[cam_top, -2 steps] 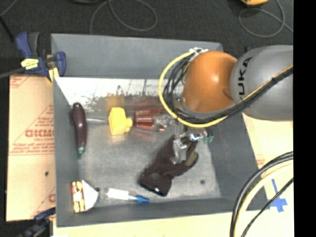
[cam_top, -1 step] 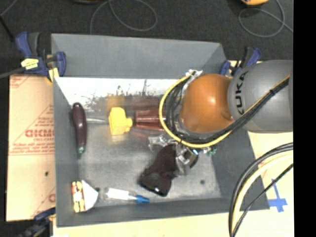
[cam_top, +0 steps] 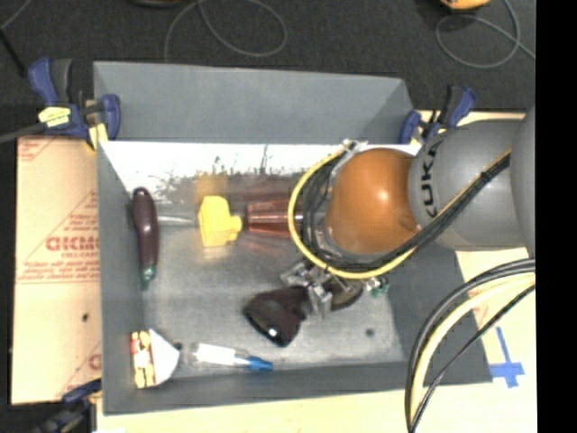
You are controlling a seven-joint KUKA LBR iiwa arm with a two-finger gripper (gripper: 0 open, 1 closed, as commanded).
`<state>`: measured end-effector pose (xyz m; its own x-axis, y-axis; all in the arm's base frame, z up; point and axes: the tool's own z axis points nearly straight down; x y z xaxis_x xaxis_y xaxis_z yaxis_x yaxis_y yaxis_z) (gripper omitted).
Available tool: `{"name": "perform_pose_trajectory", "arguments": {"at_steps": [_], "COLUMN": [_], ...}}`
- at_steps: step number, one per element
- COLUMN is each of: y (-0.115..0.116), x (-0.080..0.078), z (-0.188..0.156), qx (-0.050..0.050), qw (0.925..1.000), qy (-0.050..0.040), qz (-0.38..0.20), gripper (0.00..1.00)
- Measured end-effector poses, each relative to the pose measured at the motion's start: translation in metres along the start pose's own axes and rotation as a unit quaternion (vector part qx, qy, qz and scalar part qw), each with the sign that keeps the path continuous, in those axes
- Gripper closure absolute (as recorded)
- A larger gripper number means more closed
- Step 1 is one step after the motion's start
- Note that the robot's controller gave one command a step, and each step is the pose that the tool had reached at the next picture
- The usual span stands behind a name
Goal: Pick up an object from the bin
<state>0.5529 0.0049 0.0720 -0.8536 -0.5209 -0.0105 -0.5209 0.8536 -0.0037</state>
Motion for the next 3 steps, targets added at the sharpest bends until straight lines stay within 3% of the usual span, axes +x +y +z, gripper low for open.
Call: {"name": "perform_pose_trajectory", "arguments": {"at_steps": [2, 3], "y": [0.000, 0.001], "x": [0.001, 0.003], "z": [-0.003, -0.022], "qx": [0.000, -0.002], "qw": [1.0000, 1.0000], "qy": [0.0004, 0.0034], "qz": [0.000, 0.001], "gripper": [1.00, 1.00]}}
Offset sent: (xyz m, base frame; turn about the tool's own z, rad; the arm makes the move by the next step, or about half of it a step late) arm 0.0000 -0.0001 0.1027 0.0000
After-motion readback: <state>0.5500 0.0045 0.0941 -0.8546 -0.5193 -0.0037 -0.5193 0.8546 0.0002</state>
